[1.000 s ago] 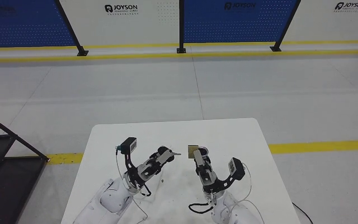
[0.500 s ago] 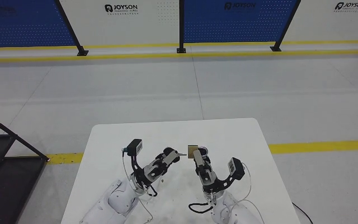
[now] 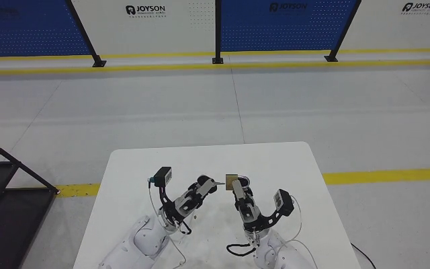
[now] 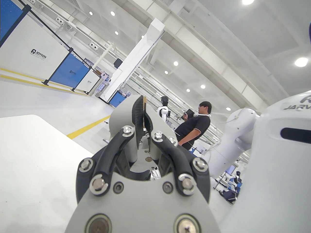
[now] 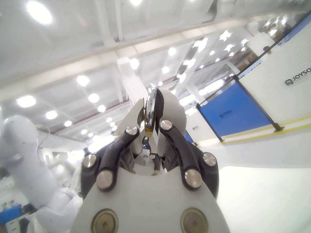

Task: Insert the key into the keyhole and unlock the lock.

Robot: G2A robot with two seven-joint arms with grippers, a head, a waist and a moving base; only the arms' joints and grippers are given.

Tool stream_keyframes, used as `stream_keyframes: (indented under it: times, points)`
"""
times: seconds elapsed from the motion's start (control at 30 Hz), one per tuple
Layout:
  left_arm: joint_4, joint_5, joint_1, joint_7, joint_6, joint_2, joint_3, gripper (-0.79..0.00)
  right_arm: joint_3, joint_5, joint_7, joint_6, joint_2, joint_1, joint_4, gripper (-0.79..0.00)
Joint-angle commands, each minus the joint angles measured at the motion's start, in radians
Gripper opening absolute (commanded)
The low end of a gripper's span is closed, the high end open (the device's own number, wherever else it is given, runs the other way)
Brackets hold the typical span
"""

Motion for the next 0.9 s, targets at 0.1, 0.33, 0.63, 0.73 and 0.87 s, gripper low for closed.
stream_keyframes:
  times: [0.1, 0.33, 0.63, 0.73, 0.87]
  points:
    - [0.000, 0.038, -0.001, 0.029, 0.000, -0.004, 0.002, -0.785, 0.000, 0.000, 0.000, 0.000, 0.000, 0.000, 0.000, -0.785]
    - [0.007, 0.051, -0.007, 0.050, 0.000, -0.008, 0.012, -0.785, 0.000, 0.000, 0.000, 0.000, 0.000, 0.000, 0.000, -0.785]
    - [0.013, 0.052, -0.018, 0.058, 0.000, -0.010, 0.018, -0.785, 0.001, 0.016, 0.026, 0.018, -0.001, -0.003, -0.013, -0.785]
    - [0.015, 0.055, -0.019, 0.062, 0.000, -0.011, 0.021, -0.785, 0.007, 0.034, 0.055, 0.029, 0.000, -0.011, -0.031, -0.785]
    - [0.021, 0.067, -0.024, 0.067, 0.000, -0.014, 0.025, -0.785, 0.013, 0.031, 0.071, 0.045, -0.001, -0.021, -0.046, -0.785]
